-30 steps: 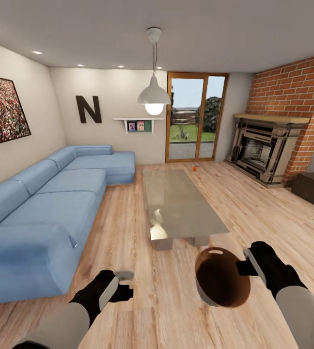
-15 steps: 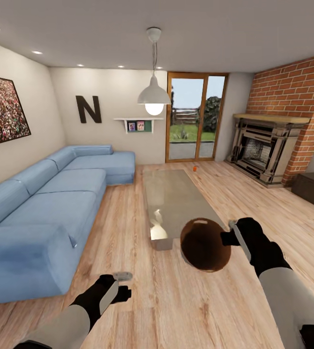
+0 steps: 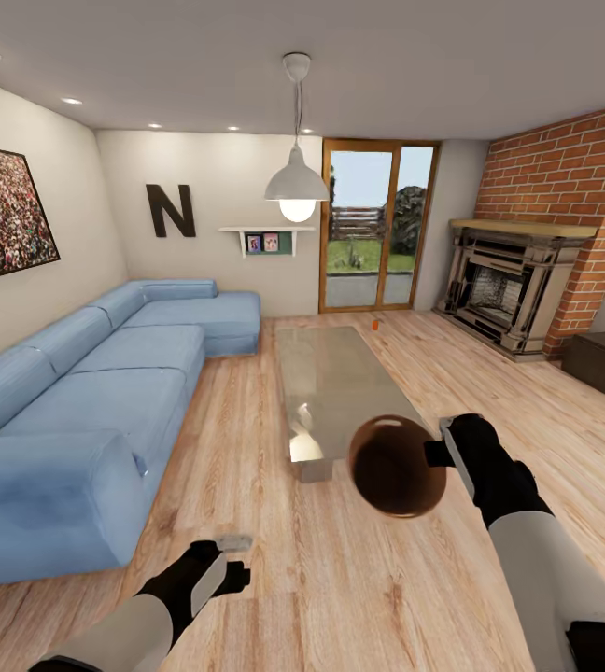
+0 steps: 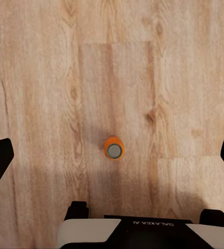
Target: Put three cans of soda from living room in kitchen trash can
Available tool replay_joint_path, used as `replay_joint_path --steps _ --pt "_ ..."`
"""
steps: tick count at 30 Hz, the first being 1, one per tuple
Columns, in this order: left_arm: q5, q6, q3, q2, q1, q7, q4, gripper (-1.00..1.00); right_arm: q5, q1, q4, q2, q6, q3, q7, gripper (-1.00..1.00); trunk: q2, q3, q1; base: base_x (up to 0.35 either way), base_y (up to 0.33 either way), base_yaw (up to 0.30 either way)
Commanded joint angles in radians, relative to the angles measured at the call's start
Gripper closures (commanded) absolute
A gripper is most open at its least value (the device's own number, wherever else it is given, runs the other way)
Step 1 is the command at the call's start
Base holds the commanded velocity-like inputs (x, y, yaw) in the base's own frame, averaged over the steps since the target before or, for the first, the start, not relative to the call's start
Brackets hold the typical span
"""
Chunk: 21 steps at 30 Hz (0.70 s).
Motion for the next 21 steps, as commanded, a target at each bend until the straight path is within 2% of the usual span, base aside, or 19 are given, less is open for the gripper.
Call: replay_joint_path --steps 1,2,4,6,11,15,21 --pt "0.000 -0.001 0.001 0.000 0.000 0.000 0.002 -1.00 -0.027 0.000 0.000 -0.001 0.000 -0.013 0.003 1.00 0.000 0.000 0.000 0.000 0.000 0.000" --pt "0.001 -0.004 0.001 0.000 0.000 0.000 0.005 -1.00 -0.024 0.000 0.000 -0.002 0.000 -0.037 0.002 1.00 0.000 0.000 0.000 0.000 0.000 0.000" --pt "0.002 -0.006 0.002 -0.001 0.000 -0.001 0.007 -1.00 -0.013 0.000 0.001 -0.003 0.000 -0.060 0.001 1.00 0.000 0.000 0.000 0.000 0.000 0.000" --pt "0.003 -0.007 0.003 -0.001 0.000 -0.001 0.008 -1.00 -0.002 0.001 0.000 -0.003 0.000 -0.071 0.001 1.00 0.000 0.000 0.000 0.000 0.000 0.000" --pt "0.004 -0.017 0.005 -0.001 0.000 -0.001 0.009 -1.00 0.023 0.033 -0.001 -0.004 0.000 -0.076 0.000 1.00 0.000 0.000 0.000 0.000 0.000 0.000" --pt "0.004 -0.020 0.006 0.000 0.001 -0.003 0.009 -1.00 0.027 0.050 0.004 -0.005 0.000 -0.075 -0.001 1.00 0.000 0.000 0.000 0.000 0.000 0.000" --pt "0.001 -0.022 0.005 -0.001 0.003 -0.005 0.009 -1.00 0.049 0.063 0.051 -0.002 0.000 -0.070 -0.001 1.00 0.000 0.000 0.000 0.000 0.000 0.000"
